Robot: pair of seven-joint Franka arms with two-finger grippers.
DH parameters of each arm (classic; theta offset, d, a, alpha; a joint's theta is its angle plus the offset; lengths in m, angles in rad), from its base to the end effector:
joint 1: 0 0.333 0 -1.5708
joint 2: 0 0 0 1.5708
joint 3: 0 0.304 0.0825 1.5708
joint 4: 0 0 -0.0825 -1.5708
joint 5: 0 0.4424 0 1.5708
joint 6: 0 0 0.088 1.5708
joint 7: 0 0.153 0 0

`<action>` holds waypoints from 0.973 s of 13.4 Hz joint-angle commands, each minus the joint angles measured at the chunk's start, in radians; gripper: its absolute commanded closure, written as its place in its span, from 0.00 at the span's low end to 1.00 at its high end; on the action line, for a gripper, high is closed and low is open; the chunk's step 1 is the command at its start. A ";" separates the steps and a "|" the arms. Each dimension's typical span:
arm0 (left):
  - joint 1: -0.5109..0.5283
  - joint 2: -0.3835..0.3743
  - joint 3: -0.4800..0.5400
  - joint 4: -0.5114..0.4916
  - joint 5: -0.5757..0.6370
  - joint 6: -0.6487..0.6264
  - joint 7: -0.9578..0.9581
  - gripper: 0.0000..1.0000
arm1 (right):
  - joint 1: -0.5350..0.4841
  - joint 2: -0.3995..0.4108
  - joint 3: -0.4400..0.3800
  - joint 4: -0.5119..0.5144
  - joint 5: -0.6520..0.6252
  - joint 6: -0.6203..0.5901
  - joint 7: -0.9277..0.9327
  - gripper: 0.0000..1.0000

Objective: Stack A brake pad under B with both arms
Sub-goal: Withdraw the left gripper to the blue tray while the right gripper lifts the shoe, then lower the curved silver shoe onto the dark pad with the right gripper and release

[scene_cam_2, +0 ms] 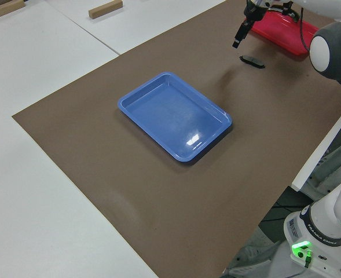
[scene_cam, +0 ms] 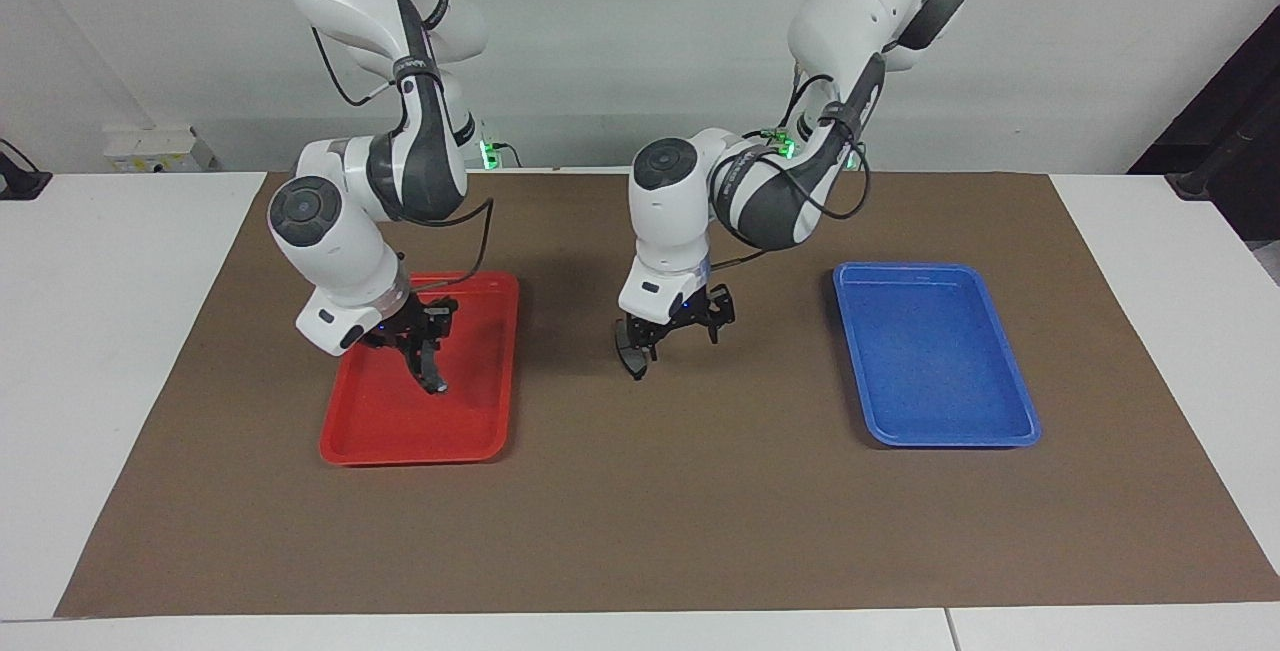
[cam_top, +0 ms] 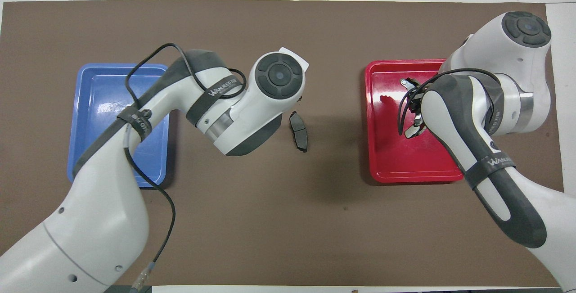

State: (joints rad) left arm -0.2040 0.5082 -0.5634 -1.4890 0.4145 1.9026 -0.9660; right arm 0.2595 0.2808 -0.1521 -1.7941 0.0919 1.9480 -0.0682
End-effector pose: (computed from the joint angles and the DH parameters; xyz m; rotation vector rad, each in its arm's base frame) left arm 0.5901 -0.4406 0.3362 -3.0425 -0.1765 -0.1369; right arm 0.6538 0.0831 0.2999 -3.0896 -0.2162 0.1919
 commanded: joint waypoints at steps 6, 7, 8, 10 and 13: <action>0.098 -0.316 0.270 -0.031 -0.298 -0.258 0.585 0.01 | 0.210 0.086 0.008 0.142 0.058 -0.014 0.181 1.00; 0.098 -0.347 0.327 -0.034 -0.330 -0.267 0.652 0.01 | 0.230 0.112 0.008 0.171 0.080 -0.014 0.206 1.00; 0.097 -0.373 0.388 -0.034 -0.368 -0.293 0.724 0.01 | 0.260 0.139 0.009 0.197 0.086 0.000 0.250 1.00; 0.091 -0.419 0.485 -0.036 -0.390 -0.341 0.844 0.01 | 0.316 0.164 0.014 0.196 0.091 0.060 0.298 1.00; 0.086 -0.473 0.522 -0.068 -0.390 -0.344 0.879 0.01 | 0.349 0.190 0.020 0.185 0.089 0.086 0.300 1.00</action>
State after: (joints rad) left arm -0.0963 0.0849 -0.0579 -1.5014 0.0384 1.5599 -0.1001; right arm 0.6110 0.4522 -0.1381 -1.6301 0.1579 2.0250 0.2315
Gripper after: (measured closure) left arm 0.009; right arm 0.568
